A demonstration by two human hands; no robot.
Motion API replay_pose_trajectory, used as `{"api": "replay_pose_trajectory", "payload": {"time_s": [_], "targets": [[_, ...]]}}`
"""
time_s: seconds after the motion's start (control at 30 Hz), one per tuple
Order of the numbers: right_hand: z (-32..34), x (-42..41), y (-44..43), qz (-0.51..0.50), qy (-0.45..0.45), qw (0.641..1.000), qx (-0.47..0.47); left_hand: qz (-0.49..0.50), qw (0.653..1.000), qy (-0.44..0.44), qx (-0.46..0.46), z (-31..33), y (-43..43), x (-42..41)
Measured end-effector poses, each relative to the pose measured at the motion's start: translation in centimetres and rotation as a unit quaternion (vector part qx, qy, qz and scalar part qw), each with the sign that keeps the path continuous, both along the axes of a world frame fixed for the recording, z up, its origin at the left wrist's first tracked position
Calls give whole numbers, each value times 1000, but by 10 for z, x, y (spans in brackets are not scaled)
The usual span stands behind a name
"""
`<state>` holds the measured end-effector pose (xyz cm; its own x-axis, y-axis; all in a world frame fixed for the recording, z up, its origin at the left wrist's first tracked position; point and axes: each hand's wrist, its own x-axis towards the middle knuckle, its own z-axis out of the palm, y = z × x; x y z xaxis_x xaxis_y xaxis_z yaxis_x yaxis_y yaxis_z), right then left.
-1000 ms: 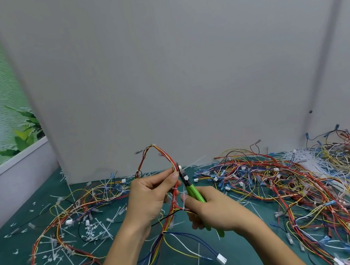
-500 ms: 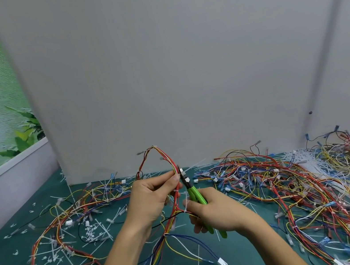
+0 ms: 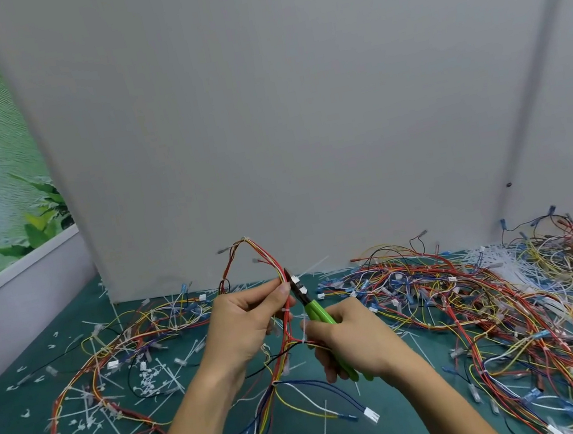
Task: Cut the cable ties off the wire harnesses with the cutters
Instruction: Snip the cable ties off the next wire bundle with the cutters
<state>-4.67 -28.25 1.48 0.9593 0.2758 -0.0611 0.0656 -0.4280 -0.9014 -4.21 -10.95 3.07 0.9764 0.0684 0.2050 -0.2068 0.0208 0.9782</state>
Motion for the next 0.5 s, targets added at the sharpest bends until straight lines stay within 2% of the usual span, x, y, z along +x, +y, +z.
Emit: {"api": "replay_pose_trajectory", "payload": {"time_s": [0.5], "targets": [[-1, 1, -2, 9, -39, 999, -26, -12, 1000, 2, 9, 0, 2, 0]]}}
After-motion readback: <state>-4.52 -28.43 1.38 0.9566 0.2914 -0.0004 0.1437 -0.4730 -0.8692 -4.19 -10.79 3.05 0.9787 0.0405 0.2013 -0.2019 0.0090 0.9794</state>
